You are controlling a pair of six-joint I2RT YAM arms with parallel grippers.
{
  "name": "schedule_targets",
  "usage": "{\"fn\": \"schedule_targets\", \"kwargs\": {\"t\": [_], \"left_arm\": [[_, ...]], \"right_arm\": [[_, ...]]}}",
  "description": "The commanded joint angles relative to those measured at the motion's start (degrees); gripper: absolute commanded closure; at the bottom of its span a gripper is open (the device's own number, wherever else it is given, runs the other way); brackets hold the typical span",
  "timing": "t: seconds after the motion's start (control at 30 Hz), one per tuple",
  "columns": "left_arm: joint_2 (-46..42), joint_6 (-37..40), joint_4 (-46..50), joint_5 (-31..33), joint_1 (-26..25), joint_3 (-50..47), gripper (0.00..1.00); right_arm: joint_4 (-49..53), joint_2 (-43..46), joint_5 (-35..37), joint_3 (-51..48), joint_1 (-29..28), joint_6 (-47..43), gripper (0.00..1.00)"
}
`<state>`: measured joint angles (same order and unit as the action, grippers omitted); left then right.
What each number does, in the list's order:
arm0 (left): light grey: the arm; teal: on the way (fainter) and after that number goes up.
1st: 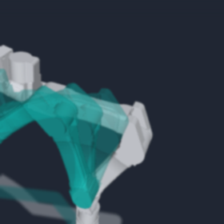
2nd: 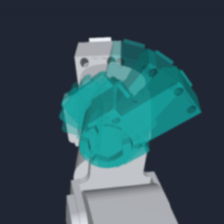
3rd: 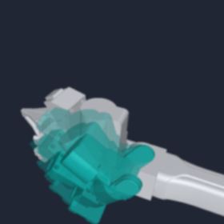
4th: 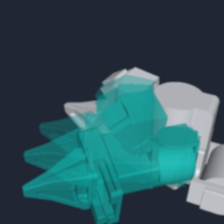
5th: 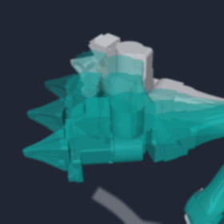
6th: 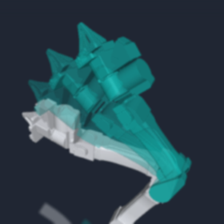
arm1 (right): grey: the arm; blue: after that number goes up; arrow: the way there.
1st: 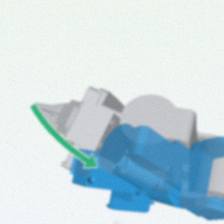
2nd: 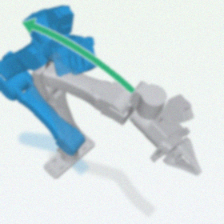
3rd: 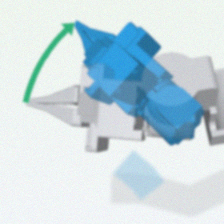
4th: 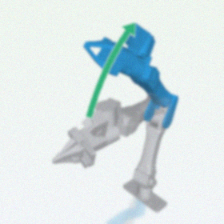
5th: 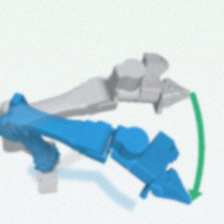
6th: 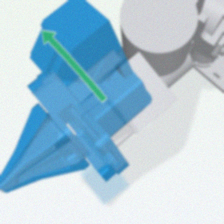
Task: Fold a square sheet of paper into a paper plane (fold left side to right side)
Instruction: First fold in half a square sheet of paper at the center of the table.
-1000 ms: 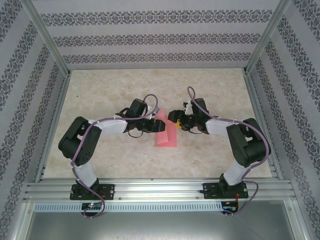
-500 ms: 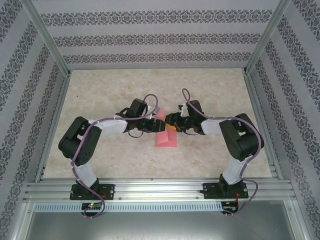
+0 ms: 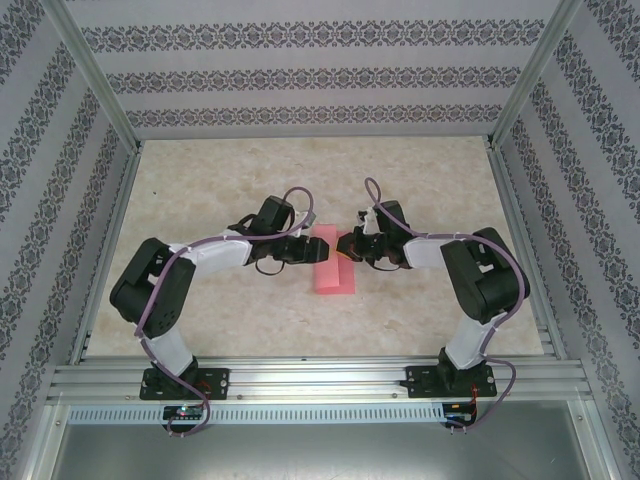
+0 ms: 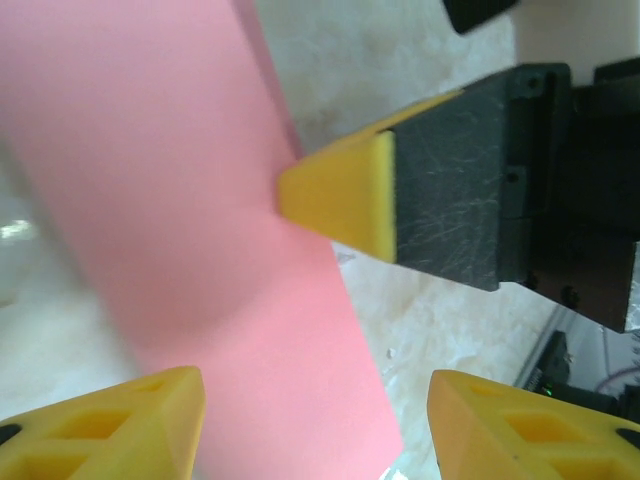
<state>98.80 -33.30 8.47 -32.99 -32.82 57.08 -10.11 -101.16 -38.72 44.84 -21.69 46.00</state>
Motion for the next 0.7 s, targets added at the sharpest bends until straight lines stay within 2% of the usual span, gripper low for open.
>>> {"fn": "schedule_targets", "kwargs": {"t": [0.0, 0.2, 0.33, 0.5, 0.67], "left_arm": [[-1.37, -0.19, 7.96, 8.70, -0.81, 2.67, 0.38], [3.15, -4.37, 12.03, 11.63, -2.54, 7.08, 0.39], [5.92, -6.61, 11.42, 11.04, -3.86, 9.19, 0.39], [8.04, -9.06, 12.45, 13.34, -4.58, 11.02, 0.46], [9.59, -11.04, 11.95, 14.19, -4.88, 11.86, 0.47]], "right_arm": [[6.13, 3.32, 3.06, -0.03, 1.33, -5.45, 0.98], [10.70, 5.36, 5.62, -0.68, 2.85, -8.15, 0.97], [12.57, 5.65, 6.71, -0.42, 3.32, -9.29, 0.96], [13.21, 4.89, 7.31, 0.21, 3.40, -9.48, 0.95], [13.97, 3.84, 7.96, 1.51, 3.33, -10.04, 0.94]]}}
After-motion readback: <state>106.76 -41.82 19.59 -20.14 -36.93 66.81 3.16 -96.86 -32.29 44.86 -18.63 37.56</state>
